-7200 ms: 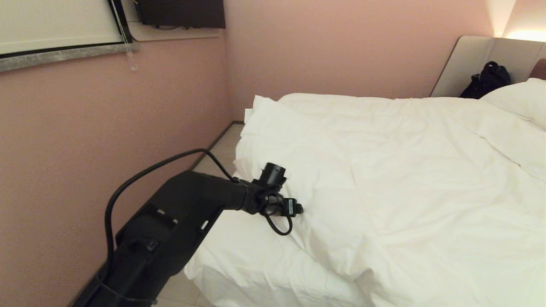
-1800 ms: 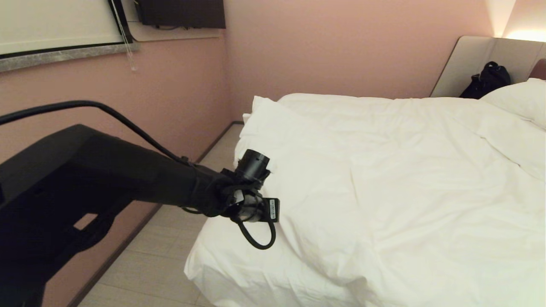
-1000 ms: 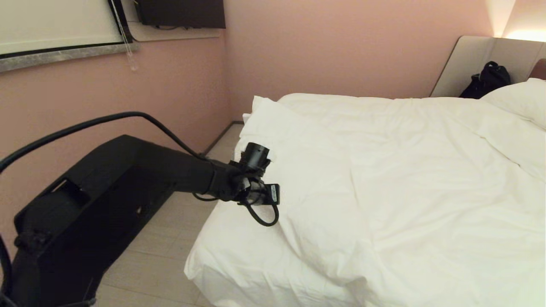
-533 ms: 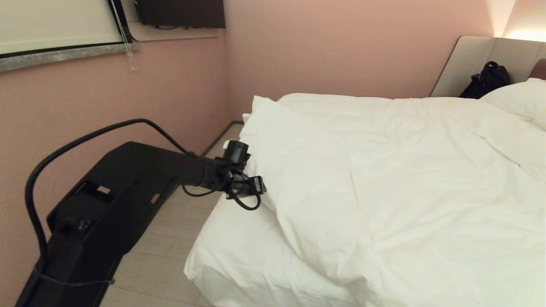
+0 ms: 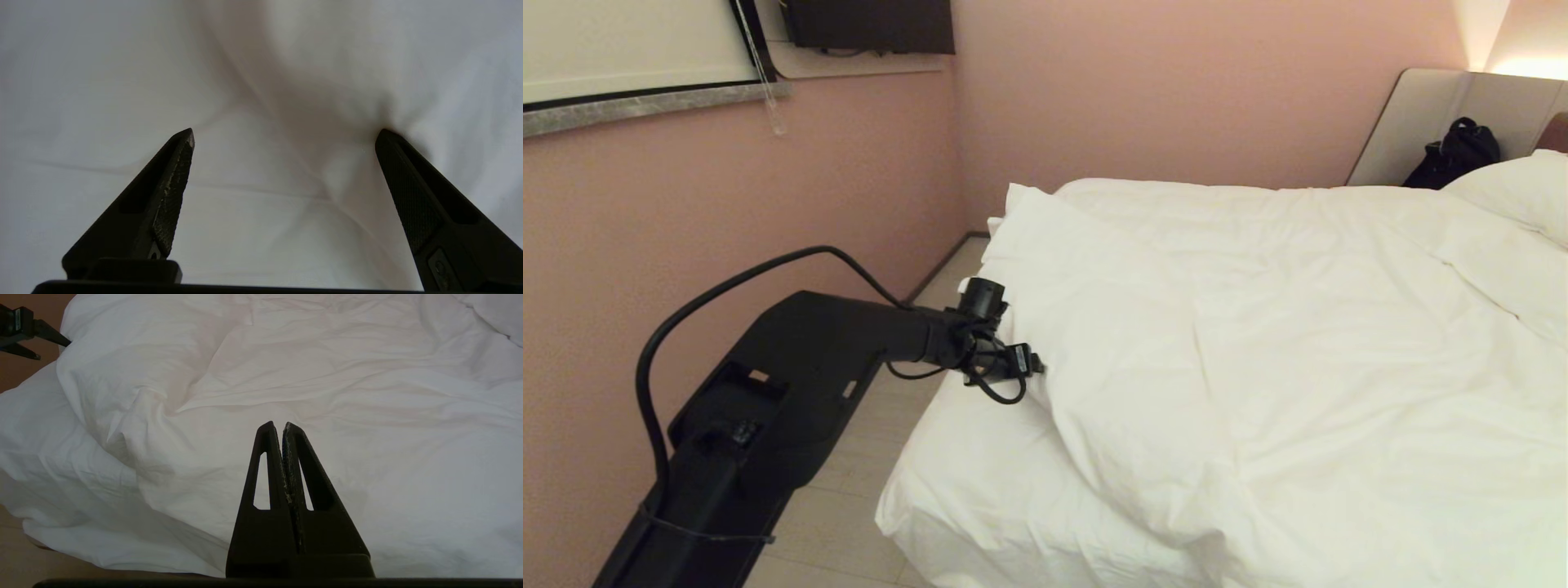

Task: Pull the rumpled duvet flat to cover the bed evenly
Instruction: Flatten the corners of the folded blanket

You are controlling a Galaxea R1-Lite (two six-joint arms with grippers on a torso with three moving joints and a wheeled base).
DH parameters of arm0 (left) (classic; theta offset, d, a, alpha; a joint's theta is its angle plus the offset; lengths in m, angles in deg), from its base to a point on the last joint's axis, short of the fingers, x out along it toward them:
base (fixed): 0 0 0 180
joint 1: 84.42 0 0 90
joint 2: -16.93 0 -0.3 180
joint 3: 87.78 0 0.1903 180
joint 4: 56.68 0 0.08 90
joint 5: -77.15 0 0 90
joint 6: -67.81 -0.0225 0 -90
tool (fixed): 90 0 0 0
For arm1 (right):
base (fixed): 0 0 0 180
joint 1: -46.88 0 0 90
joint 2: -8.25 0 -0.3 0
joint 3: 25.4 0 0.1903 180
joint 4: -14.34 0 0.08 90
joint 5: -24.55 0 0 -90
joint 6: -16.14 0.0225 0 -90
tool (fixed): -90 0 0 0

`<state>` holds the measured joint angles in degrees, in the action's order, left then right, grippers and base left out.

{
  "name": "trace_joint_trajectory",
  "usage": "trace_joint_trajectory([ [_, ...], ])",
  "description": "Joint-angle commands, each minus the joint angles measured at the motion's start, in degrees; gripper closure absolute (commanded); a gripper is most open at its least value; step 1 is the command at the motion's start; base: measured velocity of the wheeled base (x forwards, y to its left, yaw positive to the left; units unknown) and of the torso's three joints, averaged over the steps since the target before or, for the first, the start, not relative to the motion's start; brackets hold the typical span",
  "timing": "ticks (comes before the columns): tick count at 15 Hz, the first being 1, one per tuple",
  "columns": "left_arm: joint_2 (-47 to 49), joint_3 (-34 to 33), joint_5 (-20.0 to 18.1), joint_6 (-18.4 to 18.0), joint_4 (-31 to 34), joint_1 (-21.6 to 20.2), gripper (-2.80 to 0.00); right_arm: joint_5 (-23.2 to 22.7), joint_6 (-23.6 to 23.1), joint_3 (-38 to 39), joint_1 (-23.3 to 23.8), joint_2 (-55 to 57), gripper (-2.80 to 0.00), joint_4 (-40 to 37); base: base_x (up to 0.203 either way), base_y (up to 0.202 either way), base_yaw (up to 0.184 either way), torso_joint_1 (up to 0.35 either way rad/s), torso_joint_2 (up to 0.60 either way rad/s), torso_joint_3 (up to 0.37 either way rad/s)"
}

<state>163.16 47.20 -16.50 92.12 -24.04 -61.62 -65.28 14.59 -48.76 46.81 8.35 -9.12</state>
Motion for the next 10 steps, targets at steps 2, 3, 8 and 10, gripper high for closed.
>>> trace_joint_trajectory([
  [2, 0.35, 0.10, -2.12, 0.13, -1.13, 0.73, -2.80, 0.01, -0.03, 0.00, -0.01, -0.01, 0.00, 0.08, 0.000, 0.000, 0.000, 0.000, 0.00, 0.000],
  [3, 0.37, 0.10, -2.46, 0.13, -1.99, 1.12, -2.80, 0.01, -0.03, 0.00, -0.01, -0.01, 0.00, 0.08, 0.000, 0.000, 0.000, 0.000, 0.00, 0.000],
  [8, 1.55, 0.10, -4.08, -0.69, -3.72, 1.90, -2.80, 0.01, -0.03, 0.00, -0.01, -0.01, 0.00, 0.01, 0.000, 0.000, 0.000, 0.000, 0.00, 0.000],
  [10, 2.48, 0.10, -4.99, -4.08, -3.82, 1.90, -2.80, 0.01, -0.03, 0.00, -0.01, -0.02, 0.00, 0.08, 0.000, 0.000, 0.000, 0.000, 0.00, 0.000],
])
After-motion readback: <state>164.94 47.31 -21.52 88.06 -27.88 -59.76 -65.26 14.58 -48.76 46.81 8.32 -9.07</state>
